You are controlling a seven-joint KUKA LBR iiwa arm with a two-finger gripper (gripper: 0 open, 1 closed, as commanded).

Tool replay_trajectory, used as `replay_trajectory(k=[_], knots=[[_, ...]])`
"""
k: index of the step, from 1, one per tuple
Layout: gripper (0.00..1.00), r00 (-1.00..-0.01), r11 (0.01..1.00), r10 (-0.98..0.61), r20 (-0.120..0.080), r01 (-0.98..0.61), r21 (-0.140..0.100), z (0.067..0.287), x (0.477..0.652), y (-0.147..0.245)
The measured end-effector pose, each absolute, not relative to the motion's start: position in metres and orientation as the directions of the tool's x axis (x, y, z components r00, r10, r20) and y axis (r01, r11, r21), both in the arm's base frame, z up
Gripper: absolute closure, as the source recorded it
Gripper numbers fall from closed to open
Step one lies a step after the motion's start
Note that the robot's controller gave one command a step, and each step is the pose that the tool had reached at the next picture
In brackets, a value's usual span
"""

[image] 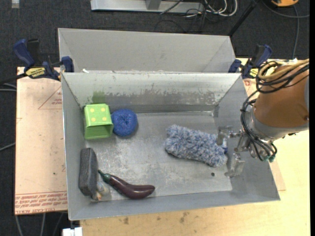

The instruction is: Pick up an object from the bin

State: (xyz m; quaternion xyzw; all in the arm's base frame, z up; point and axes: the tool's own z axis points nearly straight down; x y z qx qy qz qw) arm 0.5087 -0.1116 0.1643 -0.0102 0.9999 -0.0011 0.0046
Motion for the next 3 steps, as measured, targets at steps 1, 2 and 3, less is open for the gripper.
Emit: replay_trajectory(k=[1, 2, 3], knots=[[0.0, -0.999, 0.999, -0.048, -0.002, -0.048, 0.001, 0.116, 0.536, -0.067], [0.0, -1.0, 1.0, 0.012, 0.002, 0.012, 0.001, 0.126, 0.529, -0.047], [0.0, -1.0, 1.0, -0.014, -0.009, -0.014, 0.0, 0.1, 0.551, -0.034]])
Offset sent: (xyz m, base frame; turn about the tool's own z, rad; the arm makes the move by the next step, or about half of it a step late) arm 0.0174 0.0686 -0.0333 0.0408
